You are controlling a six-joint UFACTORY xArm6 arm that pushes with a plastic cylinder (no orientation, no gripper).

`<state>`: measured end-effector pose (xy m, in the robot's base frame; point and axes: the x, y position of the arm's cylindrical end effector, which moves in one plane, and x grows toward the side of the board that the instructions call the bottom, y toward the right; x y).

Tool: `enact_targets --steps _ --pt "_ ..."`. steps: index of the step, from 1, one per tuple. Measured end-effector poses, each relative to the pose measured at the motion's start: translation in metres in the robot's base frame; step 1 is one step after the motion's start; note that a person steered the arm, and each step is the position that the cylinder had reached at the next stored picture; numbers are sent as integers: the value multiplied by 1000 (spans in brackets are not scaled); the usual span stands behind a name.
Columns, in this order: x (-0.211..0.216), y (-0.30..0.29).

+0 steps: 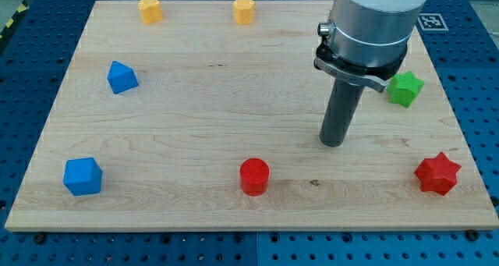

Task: Move your arm to the top left side of the green star

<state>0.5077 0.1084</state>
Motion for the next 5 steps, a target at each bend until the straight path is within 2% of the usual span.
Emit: enact_targets --steps 2,5 --pt "-17 4" --pt "-112 4"
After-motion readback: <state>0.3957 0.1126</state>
